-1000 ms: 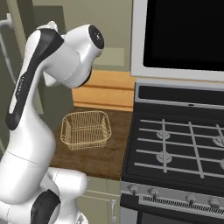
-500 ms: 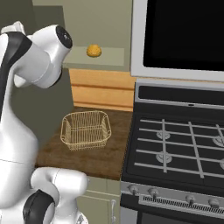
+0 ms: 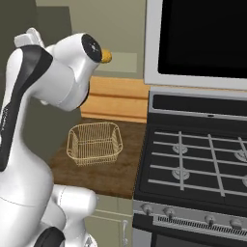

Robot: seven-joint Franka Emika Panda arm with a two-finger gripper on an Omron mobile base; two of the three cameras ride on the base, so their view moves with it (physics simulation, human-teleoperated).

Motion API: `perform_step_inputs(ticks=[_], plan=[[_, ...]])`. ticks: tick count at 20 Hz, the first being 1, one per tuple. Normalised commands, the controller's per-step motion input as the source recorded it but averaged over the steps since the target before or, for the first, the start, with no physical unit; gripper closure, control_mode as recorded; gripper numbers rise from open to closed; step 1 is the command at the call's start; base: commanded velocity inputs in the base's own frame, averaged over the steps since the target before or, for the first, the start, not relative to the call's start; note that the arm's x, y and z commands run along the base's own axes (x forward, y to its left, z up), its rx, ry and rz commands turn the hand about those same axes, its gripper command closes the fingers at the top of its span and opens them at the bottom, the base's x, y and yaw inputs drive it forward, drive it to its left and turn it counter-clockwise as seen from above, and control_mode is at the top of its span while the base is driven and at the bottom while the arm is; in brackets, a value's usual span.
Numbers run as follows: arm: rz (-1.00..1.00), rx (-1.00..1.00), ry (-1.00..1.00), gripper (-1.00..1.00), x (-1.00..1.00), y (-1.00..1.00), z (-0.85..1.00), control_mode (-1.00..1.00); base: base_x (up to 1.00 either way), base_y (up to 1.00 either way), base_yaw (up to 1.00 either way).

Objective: Open the cabinet, pick up the bread from the cabinet and place it in the basket. Then move the basket to the dining counter.

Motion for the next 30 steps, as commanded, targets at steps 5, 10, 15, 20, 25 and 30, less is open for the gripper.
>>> perform_step_inputs(ticks=[5,10,15,20,25,30], plan=[[-0.01,-0.23,-0.38,-1.0,-0.1,-0.84,0.05,-1.0,0.0,0.0,0.0],[-0.03,-0.29,-0.29,-1.0,0.0,-0.26,0.05,-1.0,0.0,0.0,0.0],[-0.01,-0.36,-0.63,-1.0,0.0,-0.04,0.0,-1.0,0.0,0.0,0.0],[-0.05,-0.27,-0.59,-1.0,0.16,-0.07,0.0,-1.0,0.0,0.0,0.0],[-0.09,-0.22,-0.05,-1.0,0.63,0.0,0.09,-1.0,0.0,0.0,0.0],[-0.02,-0.01,0.06,-1.0,0.66,0.0,0.16,-1.0,0.0,0.0,0.0]])
